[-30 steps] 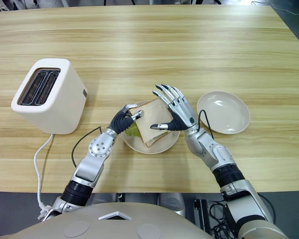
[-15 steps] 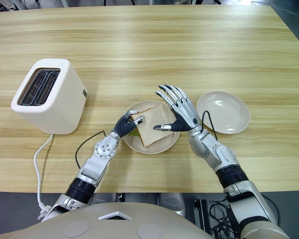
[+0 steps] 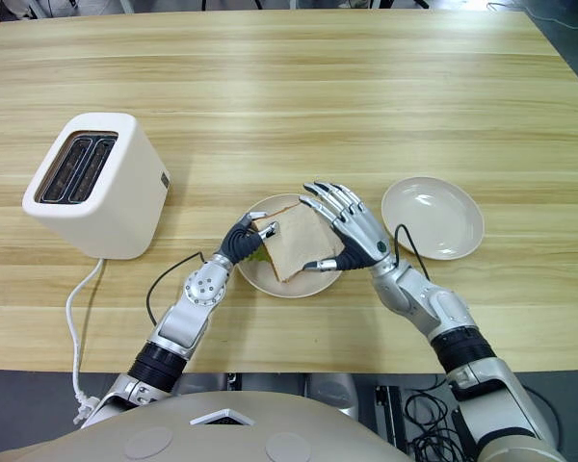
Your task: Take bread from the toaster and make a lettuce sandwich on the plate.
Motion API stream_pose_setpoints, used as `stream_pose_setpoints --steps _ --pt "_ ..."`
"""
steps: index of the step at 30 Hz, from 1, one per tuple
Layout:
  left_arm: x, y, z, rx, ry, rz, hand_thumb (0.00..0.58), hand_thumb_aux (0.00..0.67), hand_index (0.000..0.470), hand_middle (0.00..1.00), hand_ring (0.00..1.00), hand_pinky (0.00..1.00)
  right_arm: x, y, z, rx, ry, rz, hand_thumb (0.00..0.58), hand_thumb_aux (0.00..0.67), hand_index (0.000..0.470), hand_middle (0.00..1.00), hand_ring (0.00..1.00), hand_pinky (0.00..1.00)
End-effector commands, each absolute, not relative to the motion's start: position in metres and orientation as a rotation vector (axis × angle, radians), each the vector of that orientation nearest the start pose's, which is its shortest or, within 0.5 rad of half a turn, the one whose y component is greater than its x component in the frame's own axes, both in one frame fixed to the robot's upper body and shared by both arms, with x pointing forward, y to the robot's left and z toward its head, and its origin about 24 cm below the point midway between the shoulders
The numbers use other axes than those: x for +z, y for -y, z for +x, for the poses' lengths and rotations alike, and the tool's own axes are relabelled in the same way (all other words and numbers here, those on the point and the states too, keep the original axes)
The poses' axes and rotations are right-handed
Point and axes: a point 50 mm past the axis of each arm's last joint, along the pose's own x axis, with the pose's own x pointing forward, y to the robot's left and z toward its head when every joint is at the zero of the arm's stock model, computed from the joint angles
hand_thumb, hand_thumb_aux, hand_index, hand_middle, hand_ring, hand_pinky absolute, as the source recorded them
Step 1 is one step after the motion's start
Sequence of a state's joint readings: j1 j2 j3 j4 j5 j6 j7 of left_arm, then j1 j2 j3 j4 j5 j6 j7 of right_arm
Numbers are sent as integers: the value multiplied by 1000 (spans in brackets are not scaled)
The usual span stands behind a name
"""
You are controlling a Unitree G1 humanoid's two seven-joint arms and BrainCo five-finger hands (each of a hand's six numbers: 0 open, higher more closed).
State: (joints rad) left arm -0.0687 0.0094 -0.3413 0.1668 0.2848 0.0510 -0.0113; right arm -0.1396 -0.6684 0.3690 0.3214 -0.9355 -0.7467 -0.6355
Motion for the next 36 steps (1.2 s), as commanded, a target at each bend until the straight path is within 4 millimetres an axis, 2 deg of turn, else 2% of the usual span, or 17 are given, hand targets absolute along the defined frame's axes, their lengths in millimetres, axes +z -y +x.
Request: stream_pose_setpoints --steps 1,5,14,22,31,36 --pt "6 -65 249 -364 -137 332 580 670 460 1000 1000 1000 39 173 222 559 811 -1184 0 0 0 0 0 0" --pt "3 -65 250 -360 -154 325 580 670 460 1000 1000 1000 33 169 219 661 791 -1209 0 0 0 0 0 0" --pt "-1 -64 253 -362 -163 332 580 670 460 1000 1000 1000 25 149 238 745 717 -1264 0 0 0 0 0 0" --pt "1 -67 256 -347 -152 335 580 670 460 1000 1000 1000 12 163 246 773 558 -1314 0 0 0 0 0 0" --pt "2 -69 257 -340 -146 336 580 670 460 1000 1000 1000 21 171 248 657 603 -1295 0 0 0 0 0 0" --pt "1 -70 257 -339 -147 338 580 670 460 1000 1000 1000 19 175 243 671 594 -1300 0 0 0 0 0 0"
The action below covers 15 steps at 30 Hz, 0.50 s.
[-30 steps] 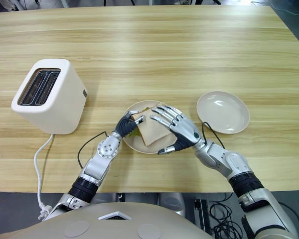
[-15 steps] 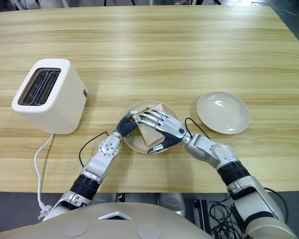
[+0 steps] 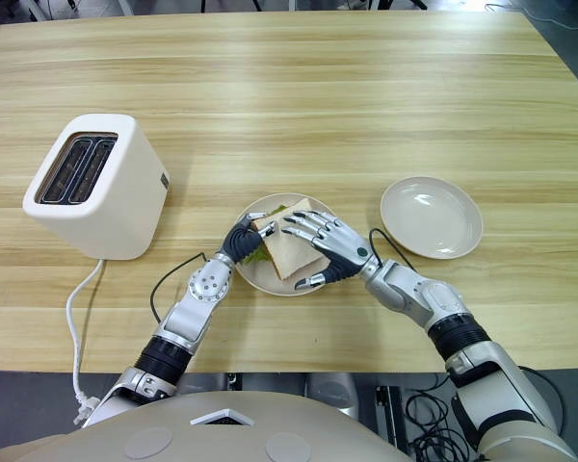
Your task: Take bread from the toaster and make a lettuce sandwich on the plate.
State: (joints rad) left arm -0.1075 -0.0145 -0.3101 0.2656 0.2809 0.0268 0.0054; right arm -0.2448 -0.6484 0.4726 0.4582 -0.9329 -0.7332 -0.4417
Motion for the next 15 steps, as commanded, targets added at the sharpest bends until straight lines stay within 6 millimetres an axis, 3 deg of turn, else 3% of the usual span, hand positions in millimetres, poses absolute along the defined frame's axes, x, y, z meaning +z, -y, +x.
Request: stream_pose_setpoints --steps 1,9,10,11,12,15 --pt "1 -70 257 -338 -149 339 580 670 460 1000 1000 1000 17 175 242 686 588 -1302 0 0 0 0 0 0" --pt "1 -68 257 -342 -139 354 580 670 460 1000 1000 1000 1 158 236 881 535 -1357 0 0 0 0 0 0" --pt "2 -67 258 -341 -135 356 552 523 359 1000 1000 1000 0 157 235 904 527 -1365 0 0 0 0 0 0" --pt "2 -67 258 -341 -132 358 524 462 317 1000 1000 1000 -2 156 235 922 521 -1373 0 0 0 0 0 0" --pt "3 -66 258 -342 -129 359 508 434 298 1000 1000 1000 -3 155 235 938 513 -1379 0 0 0 0 0 0" --pt "5 -65 259 -343 -118 362 519 452 310 1000 1000 1000 -9 155 234 999 472 -1410 0 0 0 0 0 0"
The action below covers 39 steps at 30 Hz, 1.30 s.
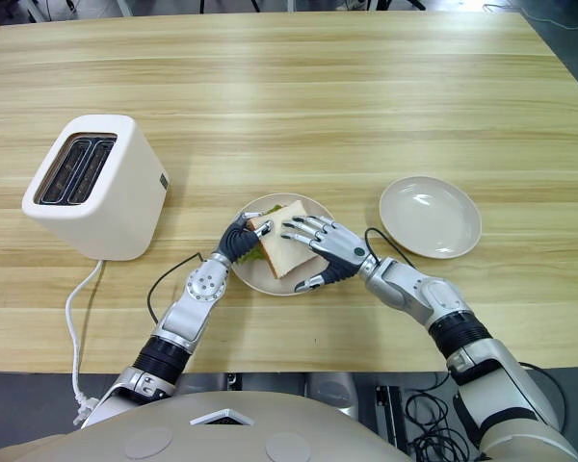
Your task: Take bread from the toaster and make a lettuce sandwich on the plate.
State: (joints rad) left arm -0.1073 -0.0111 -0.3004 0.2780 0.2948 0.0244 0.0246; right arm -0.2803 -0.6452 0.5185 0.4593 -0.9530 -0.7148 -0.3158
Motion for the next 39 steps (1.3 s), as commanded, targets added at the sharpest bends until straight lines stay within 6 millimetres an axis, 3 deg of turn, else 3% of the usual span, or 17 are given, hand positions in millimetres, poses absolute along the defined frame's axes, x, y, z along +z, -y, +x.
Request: stream_pose_setpoints --steps 1,2,3,4,14,16,22,25,34,37,39 --pt "6 -64 259 -342 -115 364 514 444 305 1000 1000 1000 -11 155 234 1015 457 -1416 0 0 0 0 0 0" --pt "6 -64 259 -341 -112 367 281 189 130 1000 1000 1000 -13 155 234 1031 441 -1425 0 0 0 0 0 0" --pt "7 -64 260 -340 -104 376 281 189 130 1000 1000 1000 -15 157 233 1051 418 -1432 0 0 0 0 0 0" --pt "9 -63 260 -338 -91 389 0 0 0 1000 1000 1000 -17 159 233 1074 390 -1450 0 0 0 0 0 0" --pt "61 -69 266 -318 159 408 0 0 0 1000 1000 1000 -22 172 236 1120 289 -1537 0 0 0 0 0 0" --pt "73 -74 266 -292 215 459 0 0 0 1000 1000 1000 -22 174 237 1111 285 -1533 0 0 0 0 0 0" --pt "135 -103 260 -53 500 753 0 0 0 1000 1000 1000 -22 176 235 1102 254 -1496 0 0 0 0 0 0" --pt "150 -106 254 4 555 796 0 0 0 1000 1000 1000 -23 178 234 1095 238 -1479 0 0 0 0 0 0" --pt "133 -87 252 -101 503 749 0 0 0 1000 1000 1000 -23 178 235 1062 227 -1446 0 0 0 0 0 0" --pt "128 -85 252 -125 493 725 0 0 0 1000 1000 1000 -12 174 243 983 297 -1412 0 0 0 0 0 0" --pt "126 -88 253 -124 486 679 0 0 0 1000 1000 1000 7 169 252 861 393 -1322 0 0 0 0 0 0"
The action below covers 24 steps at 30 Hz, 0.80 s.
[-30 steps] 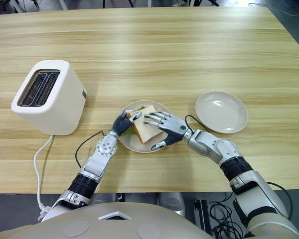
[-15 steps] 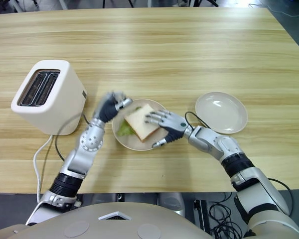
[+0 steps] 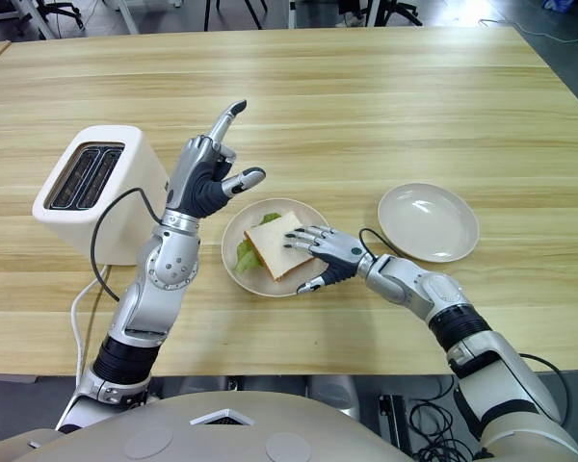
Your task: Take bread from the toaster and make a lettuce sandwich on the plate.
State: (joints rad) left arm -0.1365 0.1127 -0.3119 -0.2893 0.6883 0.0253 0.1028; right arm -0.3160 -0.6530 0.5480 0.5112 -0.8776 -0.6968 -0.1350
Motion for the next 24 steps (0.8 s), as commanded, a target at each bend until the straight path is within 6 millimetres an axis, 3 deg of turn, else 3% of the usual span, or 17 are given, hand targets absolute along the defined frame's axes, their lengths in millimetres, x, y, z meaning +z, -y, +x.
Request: stream_pose_setpoints --steps 1,2,3,4,5,7,8,9,11,12,13,14,15,24 --pt "126 -91 253 -115 483 652 0 0 0 957 957 957 20 166 258 777 454 -1240 0 0 0 0 0 0" --pt "127 -96 252 -94 490 620 0 0 0 549 549 549 36 163 262 686 519 -1126 0 0 0 0 0 0" --pt "128 -101 251 -77 496 588 0 0 0 0 0 0 49 162 264 614 572 -1020 0 0 0 0 0 0" --pt "129 -106 250 -63 500 561 0 0 0 0 0 0 59 161 265 566 607 -921 0 0 0 16 16 16" --pt "131 -112 249 -42 505 537 0 0 0 0 0 0 68 159 263 541 637 -810 268 179 123 55 55 55" --pt "132 -121 246 -13 515 485 0 0 0 0 0 0 81 156 257 520 688 -635 325 226 155 47 47 47" --pt "133 -125 245 -15 516 440 0 0 0 0 0 0 86 155 254 513 707 -568 325 226 155 47 47 47" --pt "133 -126 243 -20 518 398 0 0 0 0 0 0 90 156 252 505 716 -520 403 300 206 55 55 55" --pt "135 -131 238 -36 521 306 0 0 0 0 0 0 96 159 251 483 722 -425 462 368 253 78 78 78" --pt "136 -133 236 -51 516 252 164 102 70 0 0 0 99 161 250 472 718 -375 470 378 260 149 149 149" --pt "136 -135 234 -65 513 210 509 436 299 0 0 0 101 163 249 466 713 -334 524 462 317 388 388 388" --pt "137 -138 231 -76 512 185 509 436 299 0 0 0 102 165 247 466 708 -313 524 462 317 388 388 388" --pt "137 -140 228 -82 511 172 580 670 460 1000 1000 1000 103 166 246 469 700 -304 580 670 460 1000 1000 1000" --pt "132 -151 187 -194 473 219 580 670 460 1000 1000 1000 89 177 212 570 578 -307 580 670 460 1000 1000 1000"
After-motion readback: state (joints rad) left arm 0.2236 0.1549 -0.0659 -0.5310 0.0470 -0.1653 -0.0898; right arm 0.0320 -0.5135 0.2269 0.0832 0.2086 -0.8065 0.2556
